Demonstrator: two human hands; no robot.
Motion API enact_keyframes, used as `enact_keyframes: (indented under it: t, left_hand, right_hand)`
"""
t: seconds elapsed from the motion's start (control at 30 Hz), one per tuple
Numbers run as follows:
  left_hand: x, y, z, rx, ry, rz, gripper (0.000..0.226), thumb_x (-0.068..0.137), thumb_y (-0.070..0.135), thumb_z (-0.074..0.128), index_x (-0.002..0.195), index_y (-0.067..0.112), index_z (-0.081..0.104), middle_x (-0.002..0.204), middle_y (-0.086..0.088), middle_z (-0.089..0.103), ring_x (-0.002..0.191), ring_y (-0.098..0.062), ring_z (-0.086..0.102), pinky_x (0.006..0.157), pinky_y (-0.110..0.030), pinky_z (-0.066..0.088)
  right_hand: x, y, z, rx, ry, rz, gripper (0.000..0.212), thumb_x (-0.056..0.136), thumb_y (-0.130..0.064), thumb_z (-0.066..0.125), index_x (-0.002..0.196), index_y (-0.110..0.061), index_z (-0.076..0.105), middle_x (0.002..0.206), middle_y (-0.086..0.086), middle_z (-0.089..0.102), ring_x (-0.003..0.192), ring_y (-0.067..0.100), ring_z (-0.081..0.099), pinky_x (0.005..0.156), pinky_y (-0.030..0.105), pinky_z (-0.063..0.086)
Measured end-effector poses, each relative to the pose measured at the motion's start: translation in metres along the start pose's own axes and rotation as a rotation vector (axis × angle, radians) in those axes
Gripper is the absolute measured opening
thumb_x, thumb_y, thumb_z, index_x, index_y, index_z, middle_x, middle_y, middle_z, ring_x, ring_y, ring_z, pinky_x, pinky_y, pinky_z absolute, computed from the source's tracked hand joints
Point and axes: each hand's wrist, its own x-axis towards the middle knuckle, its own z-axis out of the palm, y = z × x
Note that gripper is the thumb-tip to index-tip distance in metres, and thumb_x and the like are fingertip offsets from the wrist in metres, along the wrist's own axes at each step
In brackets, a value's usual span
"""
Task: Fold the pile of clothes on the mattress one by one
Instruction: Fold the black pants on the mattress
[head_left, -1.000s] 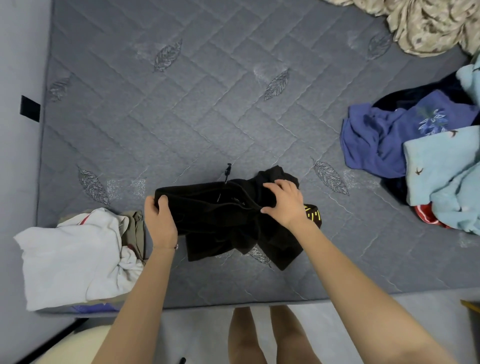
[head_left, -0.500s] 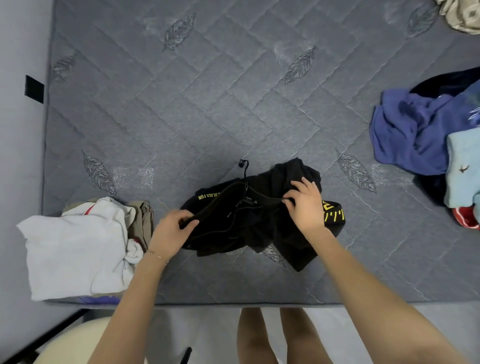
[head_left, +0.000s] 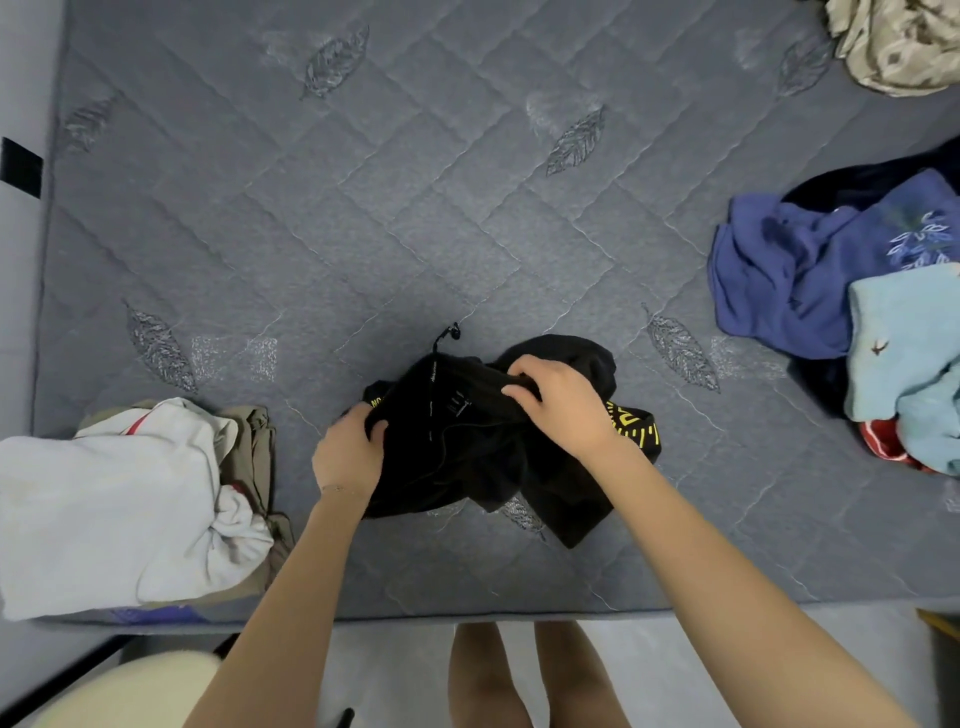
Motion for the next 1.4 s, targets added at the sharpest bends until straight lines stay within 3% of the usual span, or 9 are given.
enact_keyframes:
  t: [0.13, 0.23, 0.43, 0.53, 0.73, 0.83, 0.93, 1.13, 1.4]
  left_hand:
    - [0.002, 0.003, -0.032, -0.216, 0.244, -0.006, 0.021, 0.097, 0.021, 0.054, 0.107, 0.005, 0.063, 0.102, -0.019, 0.068, 0.096, -0.040, 0.061, 0.076, -0.039, 0.042]
    - [-0.001, 0.011, -0.055, -0.261, 0.350, 0.101, 0.016, 0.095, 0.012, 0.054, 0.106, 0.006, 0.066, 0.101, -0.014, 0.070, 0.095, -0.036, 0.063, 0.074, -0.033, 0.039]
    - [-0.001, -0.003, -0.065, -0.331, 0.473, 0.143, 0.018, 0.093, 0.006, 0.054, 0.104, 0.008, 0.067, 0.099, -0.012, 0.070, 0.091, -0.033, 0.064, 0.077, -0.029, 0.041]
    - [0.000, -0.015, -0.061, -0.371, 0.534, 0.116, 0.018, 0.092, 0.004, 0.053, 0.103, 0.006, 0.067, 0.100, -0.011, 0.070, 0.091, -0.026, 0.061, 0.077, -0.020, 0.036]
    - [0.004, -0.037, -0.039, -0.428, 0.511, 0.051, 0.021, 0.092, 0.002, 0.053, 0.107, 0.004, 0.066, 0.105, -0.011, 0.069, 0.095, -0.018, 0.060, 0.083, -0.015, 0.036]
    - [0.004, -0.047, -0.027, -0.411, 0.422, -0.040, 0.027, 0.094, 0.004, 0.054, 0.119, 0.002, 0.063, 0.117, -0.016, 0.066, 0.110, -0.029, 0.060, 0.093, -0.023, 0.037]
    - [0.001, -0.059, -0.016, -0.373, 0.321, -0.097, 0.029, 0.095, 0.004, 0.053, 0.122, -0.001, 0.061, 0.121, -0.018, 0.064, 0.114, -0.032, 0.057, 0.096, -0.029, 0.037]
    - [-0.010, -0.084, 0.010, -0.245, 0.079, -0.186, 0.024, 0.100, 0.015, 0.045, 0.113, 0.001, 0.060, 0.105, -0.022, 0.064, 0.100, -0.039, 0.059, 0.077, -0.034, 0.035]
    - [-0.030, -0.056, -0.002, -0.303, 0.326, -0.053, 0.032, 0.102, 0.015, 0.040, 0.129, 0.010, 0.055, 0.112, -0.019, 0.066, 0.101, -0.040, 0.060, 0.082, -0.040, 0.042]
  right_hand:
    - [-0.009, 0.014, -0.005, -0.005, -0.189, 0.146, 0.033, 0.086, -0.012, 0.069, 0.119, -0.012, 0.062, 0.087, -0.001, 0.055, 0.079, 0.012, 0.050, 0.081, 0.031, 0.048]
    - [-0.019, 0.018, 0.009, -0.052, -0.059, 0.236, 0.027, 0.089, -0.005, 0.062, 0.116, -0.007, 0.065, 0.094, 0.005, 0.056, 0.091, 0.021, 0.056, 0.087, 0.030, 0.046]
    - [-0.018, 0.016, 0.029, -0.310, -0.043, 0.301, 0.068, 0.083, -0.028, 0.070, 0.144, -0.023, 0.040, 0.131, 0.008, 0.041, 0.125, 0.027, 0.035, 0.107, 0.040, 0.028]
    - [-0.015, 0.024, 0.034, -0.306, -0.013, 0.335, 0.069, 0.084, -0.017, 0.067, 0.146, -0.023, 0.037, 0.148, 0.010, 0.030, 0.137, 0.031, 0.025, 0.113, 0.044, 0.023]
    - [-0.005, 0.038, 0.043, -0.022, 0.072, 0.372, 0.046, 0.099, -0.019, 0.050, 0.144, -0.022, 0.041, 0.154, 0.005, 0.029, 0.127, 0.031, 0.047, 0.104, 0.040, 0.038]
    - [-0.001, 0.039, 0.047, 0.162, 0.158, 0.425, 0.043, 0.102, -0.017, 0.042, 0.145, -0.021, 0.042, 0.149, 0.008, 0.037, 0.133, 0.025, 0.042, 0.107, 0.027, 0.030]
    - [0.002, 0.040, 0.049, 0.272, 0.164, 0.494, 0.051, 0.100, -0.017, 0.048, 0.149, -0.021, 0.034, 0.131, 0.014, 0.053, 0.117, 0.025, 0.053, 0.111, 0.033, 0.034]
    - [0.001, 0.037, 0.055, 0.422, 0.349, 0.631, 0.040, 0.095, -0.006, 0.055, 0.134, -0.012, 0.053, 0.086, 0.001, 0.063, 0.088, 0.019, 0.064, 0.099, 0.039, 0.049]
    - [-0.006, 0.001, 0.040, 0.396, 0.312, 0.420, 0.058, 0.091, 0.001, 0.047, 0.143, -0.024, 0.044, 0.083, -0.008, 0.054, 0.070, 0.001, 0.052, 0.081, 0.012, 0.041]
